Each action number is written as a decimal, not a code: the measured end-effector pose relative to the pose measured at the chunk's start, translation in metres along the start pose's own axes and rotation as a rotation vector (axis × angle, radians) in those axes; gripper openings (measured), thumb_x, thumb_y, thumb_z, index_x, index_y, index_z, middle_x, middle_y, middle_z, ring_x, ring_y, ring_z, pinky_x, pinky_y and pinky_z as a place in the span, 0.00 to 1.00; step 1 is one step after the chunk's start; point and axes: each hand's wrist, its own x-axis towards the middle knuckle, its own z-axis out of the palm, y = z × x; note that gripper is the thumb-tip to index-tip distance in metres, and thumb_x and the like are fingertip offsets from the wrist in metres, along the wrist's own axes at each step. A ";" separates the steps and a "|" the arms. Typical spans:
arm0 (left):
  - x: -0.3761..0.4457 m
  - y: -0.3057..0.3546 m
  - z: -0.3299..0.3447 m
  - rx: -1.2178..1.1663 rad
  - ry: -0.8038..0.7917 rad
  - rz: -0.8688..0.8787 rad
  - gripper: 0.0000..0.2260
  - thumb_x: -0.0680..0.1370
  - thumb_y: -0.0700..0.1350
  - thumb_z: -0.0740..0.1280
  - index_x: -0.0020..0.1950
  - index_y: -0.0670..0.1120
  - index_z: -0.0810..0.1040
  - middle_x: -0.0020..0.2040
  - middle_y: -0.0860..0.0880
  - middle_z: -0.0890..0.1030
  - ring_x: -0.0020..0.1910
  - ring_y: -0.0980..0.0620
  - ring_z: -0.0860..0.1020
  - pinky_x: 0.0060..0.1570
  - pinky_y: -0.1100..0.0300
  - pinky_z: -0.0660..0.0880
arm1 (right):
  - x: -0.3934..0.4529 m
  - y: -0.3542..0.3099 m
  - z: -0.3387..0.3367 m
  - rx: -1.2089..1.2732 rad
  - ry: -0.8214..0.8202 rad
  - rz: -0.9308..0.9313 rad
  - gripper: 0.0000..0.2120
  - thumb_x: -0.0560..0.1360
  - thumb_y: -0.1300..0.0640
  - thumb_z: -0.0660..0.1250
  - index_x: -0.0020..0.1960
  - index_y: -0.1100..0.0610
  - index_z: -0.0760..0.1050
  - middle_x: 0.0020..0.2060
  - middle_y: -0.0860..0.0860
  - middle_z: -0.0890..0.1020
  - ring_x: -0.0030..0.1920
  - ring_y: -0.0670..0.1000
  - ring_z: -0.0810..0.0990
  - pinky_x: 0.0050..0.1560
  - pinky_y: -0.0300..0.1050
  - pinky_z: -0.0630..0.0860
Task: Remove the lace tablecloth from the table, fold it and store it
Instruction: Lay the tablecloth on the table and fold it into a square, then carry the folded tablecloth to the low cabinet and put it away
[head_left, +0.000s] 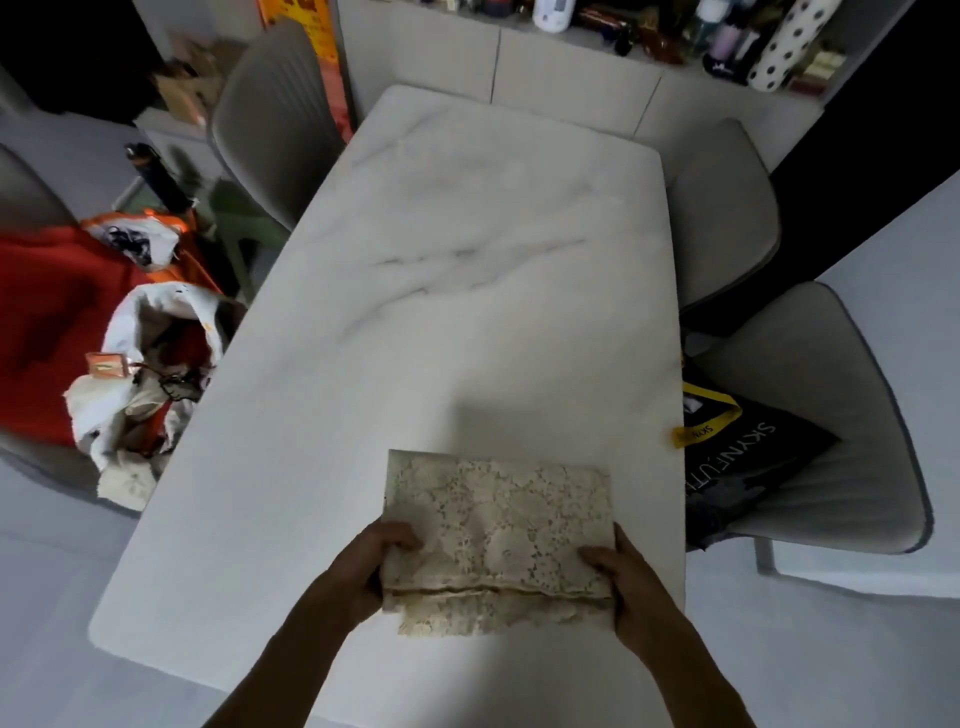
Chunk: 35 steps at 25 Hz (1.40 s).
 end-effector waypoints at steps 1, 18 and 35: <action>-0.022 -0.003 -0.010 -0.028 -0.039 0.004 0.24 0.63 0.39 0.73 0.59 0.38 0.81 0.58 0.35 0.82 0.55 0.34 0.81 0.48 0.44 0.80 | -0.009 0.000 0.010 -0.005 -0.058 -0.009 0.22 0.73 0.68 0.64 0.60 0.47 0.76 0.55 0.53 0.85 0.52 0.58 0.84 0.44 0.55 0.82; -0.361 -0.152 -0.103 0.413 1.092 0.938 0.25 0.76 0.39 0.63 0.72 0.54 0.70 0.62 0.48 0.81 0.59 0.48 0.80 0.55 0.51 0.79 | -0.256 0.179 0.335 -0.941 -1.159 -0.118 0.25 0.67 0.44 0.76 0.62 0.36 0.73 0.57 0.38 0.82 0.56 0.37 0.81 0.52 0.36 0.78; -0.609 -0.398 -0.575 -0.960 0.787 0.853 0.25 0.72 0.61 0.69 0.66 0.50 0.78 0.65 0.45 0.80 0.62 0.44 0.78 0.58 0.46 0.75 | -0.417 0.493 0.675 -0.923 -1.273 0.376 0.20 0.67 0.65 0.71 0.59 0.62 0.79 0.55 0.65 0.83 0.53 0.65 0.83 0.53 0.62 0.80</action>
